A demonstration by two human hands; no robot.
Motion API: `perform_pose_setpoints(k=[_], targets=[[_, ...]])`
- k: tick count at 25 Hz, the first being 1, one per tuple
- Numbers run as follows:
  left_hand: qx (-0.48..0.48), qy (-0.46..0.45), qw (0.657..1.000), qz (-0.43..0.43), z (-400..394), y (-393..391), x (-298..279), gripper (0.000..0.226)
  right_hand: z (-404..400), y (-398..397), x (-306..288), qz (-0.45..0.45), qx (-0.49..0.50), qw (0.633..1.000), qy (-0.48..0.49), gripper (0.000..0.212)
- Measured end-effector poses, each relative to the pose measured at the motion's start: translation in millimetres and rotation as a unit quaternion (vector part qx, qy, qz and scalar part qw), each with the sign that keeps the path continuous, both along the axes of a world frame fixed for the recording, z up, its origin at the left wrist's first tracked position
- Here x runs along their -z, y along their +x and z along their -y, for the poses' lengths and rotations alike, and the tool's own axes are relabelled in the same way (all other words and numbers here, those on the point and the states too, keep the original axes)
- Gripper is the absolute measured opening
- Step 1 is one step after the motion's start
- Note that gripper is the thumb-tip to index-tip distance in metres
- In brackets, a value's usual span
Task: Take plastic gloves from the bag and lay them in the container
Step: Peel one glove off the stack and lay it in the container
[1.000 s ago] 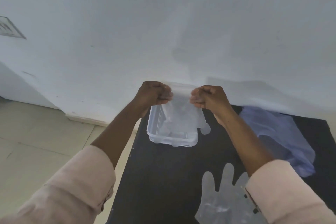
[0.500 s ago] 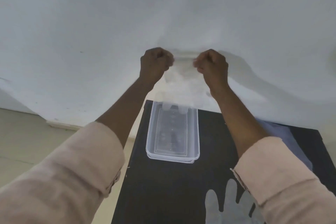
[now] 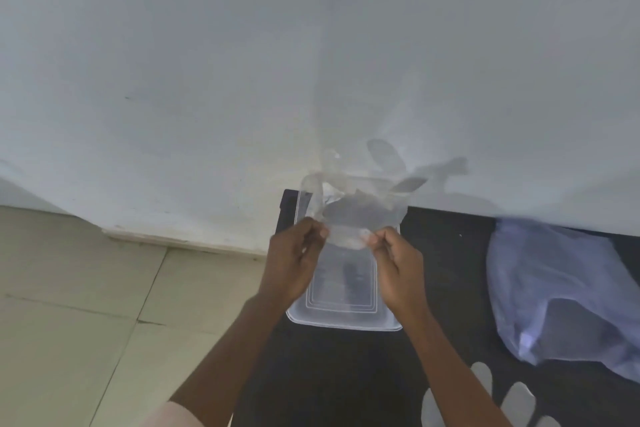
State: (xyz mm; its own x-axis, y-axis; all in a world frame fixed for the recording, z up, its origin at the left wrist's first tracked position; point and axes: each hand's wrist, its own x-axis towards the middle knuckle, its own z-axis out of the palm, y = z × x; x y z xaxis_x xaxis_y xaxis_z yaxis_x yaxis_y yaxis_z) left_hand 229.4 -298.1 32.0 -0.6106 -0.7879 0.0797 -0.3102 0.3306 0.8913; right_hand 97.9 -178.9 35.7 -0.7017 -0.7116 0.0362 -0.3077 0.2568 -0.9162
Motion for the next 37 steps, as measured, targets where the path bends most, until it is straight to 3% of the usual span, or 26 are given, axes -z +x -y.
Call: perform_pose_setpoints(k=[6, 14, 18, 20, 24, 28, 30, 32, 34, 37], targets=[[0.043, -0.088, 0.983, 0.157, -3.7, -12.3, 25.9, 0.012, 11.3, -2.7, 17.9, -0.117, -0.053, 0.986, 0.104, 0.022], [0.100, -0.118, 0.931, 0.331, -10.0, -25.5, 28.5, 0.016, 17.1, 2.9, 18.6, -0.176, -0.100, 0.947, 0.248, 0.013], [0.127, -0.120, 0.898, 0.404, -12.9, -29.5, 26.7, 0.016, 19.4, 4.0, 18.2, -0.159, -0.143, 0.923, 0.321, 0.011], [0.159, -0.125, 0.877, 0.436, -12.5, -28.8, 27.5, 0.017, 17.2, 3.9, 13.9, -0.188, -0.216, 0.880, 0.378, 0.009], [0.249, -0.188, 0.821, 0.479, -14.0, -23.1, 24.0, 0.024, 12.2, -0.1, 1.1, -0.301, -0.339, 0.767, 0.454, 0.035], [0.358, -0.258, 0.712, 0.546, -11.3, -16.1, 13.6, 0.034, 6.2, -7.5, -1.7, -0.335, -0.424, 0.657, 0.526, 0.035], [0.401, -0.273, 0.665, 0.568, -7.0, -15.1, 8.4, 0.039, 5.1, -10.7, -4.0, -0.324, -0.448, 0.627, 0.549, 0.033], [0.412, -0.270, 0.665, 0.562, -0.7, -17.9, 4.3, 0.042, 7.5, -12.1, -9.4, -0.315, -0.438, 0.656, 0.528, 0.032], [0.387, -0.265, 0.707, 0.529, 5.8, -23.9, 3.4, 0.042, 15.4, -11.8, -15.3, -0.312, -0.375, 0.740, 0.463, 0.028], [0.352, -0.241, 0.757, 0.494, 6.5, -35.3, 12.4, 0.047, 31.8, -7.0, -12.6, -0.199, -0.243, 0.862, 0.399, 0.027]])
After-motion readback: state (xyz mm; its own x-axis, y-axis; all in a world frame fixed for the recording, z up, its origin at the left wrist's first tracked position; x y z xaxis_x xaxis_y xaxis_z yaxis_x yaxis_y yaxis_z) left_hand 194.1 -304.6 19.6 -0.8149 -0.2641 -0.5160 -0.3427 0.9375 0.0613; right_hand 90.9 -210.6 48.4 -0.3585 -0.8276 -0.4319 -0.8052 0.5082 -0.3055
